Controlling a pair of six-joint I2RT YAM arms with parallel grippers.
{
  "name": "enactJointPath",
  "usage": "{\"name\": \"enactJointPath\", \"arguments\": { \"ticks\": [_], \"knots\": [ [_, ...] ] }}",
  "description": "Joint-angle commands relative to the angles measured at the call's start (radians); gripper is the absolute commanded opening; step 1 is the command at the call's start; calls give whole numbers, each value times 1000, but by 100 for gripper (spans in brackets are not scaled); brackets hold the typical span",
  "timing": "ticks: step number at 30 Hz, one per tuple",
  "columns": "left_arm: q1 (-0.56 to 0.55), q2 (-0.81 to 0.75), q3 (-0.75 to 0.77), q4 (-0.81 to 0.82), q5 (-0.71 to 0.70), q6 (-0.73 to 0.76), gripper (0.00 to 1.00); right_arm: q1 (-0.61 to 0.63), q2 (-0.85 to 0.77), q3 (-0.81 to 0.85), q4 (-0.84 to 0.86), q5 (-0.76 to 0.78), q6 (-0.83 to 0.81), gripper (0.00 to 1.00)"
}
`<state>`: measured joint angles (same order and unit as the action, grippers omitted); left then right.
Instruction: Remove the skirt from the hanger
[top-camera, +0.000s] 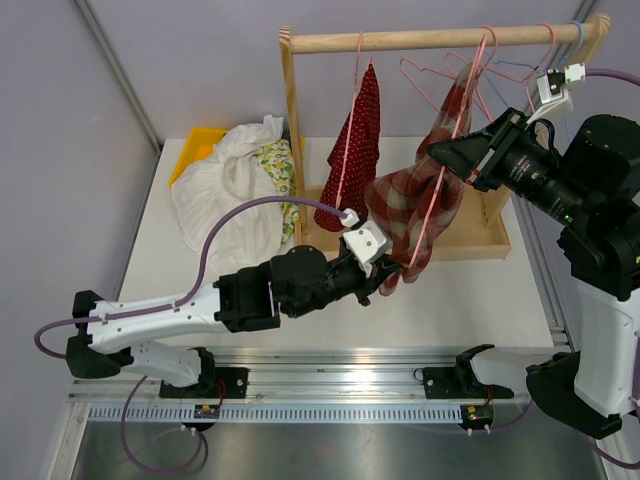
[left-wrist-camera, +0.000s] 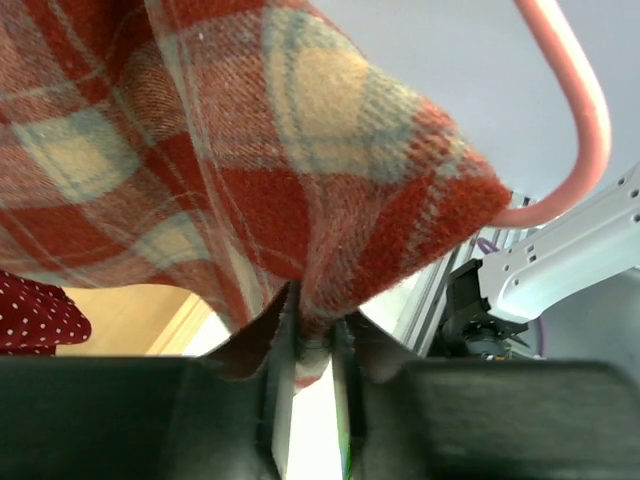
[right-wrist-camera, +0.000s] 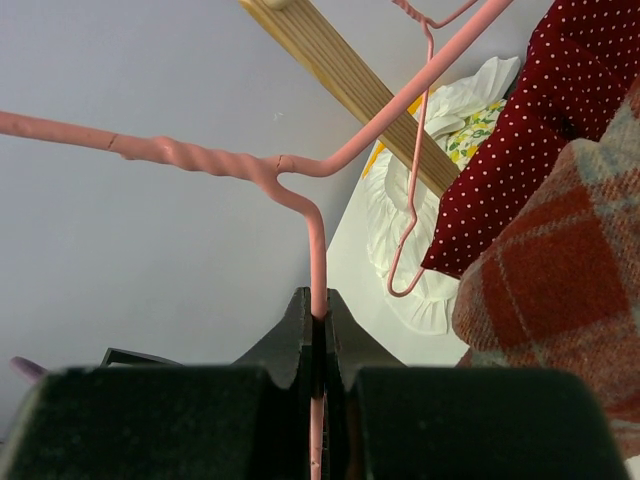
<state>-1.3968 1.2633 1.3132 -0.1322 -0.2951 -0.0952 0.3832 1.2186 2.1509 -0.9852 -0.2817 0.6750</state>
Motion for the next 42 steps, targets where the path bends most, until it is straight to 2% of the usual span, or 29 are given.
{"name": "enactJointPath", "arguments": {
  "ticks": [1,2,9,16,20,26,30,36,42],
  "knots": [
    [-2,7,24,51,-41,15,3,2,-13,29,106,-31,-5,0],
    [-2,10,29,46,-45,14,0,2,-13,30,106,-31,-5,0],
    [-7,-4,21,8,-36,-17,0,3,5,58,97,-17,-25,0],
    [-73,-91,-133,-10,-90,-118,0,2,56,133,83,1,-52,0],
    [-154,-130,-222,-26,-154,-179,0,2,73,147,86,9,-61,0],
    [-237,-128,-264,-44,-200,-244,0,2,90,152,103,22,-69,0],
    [-297,-105,-308,-73,-211,-302,0,2,134,237,91,30,-87,0],
    [-428,-77,-376,-162,-300,-503,0,2,229,317,103,16,-89,0],
    [-577,-65,-405,-236,-360,-674,0,-35,283,305,158,-29,-60,0]
  ]
}}
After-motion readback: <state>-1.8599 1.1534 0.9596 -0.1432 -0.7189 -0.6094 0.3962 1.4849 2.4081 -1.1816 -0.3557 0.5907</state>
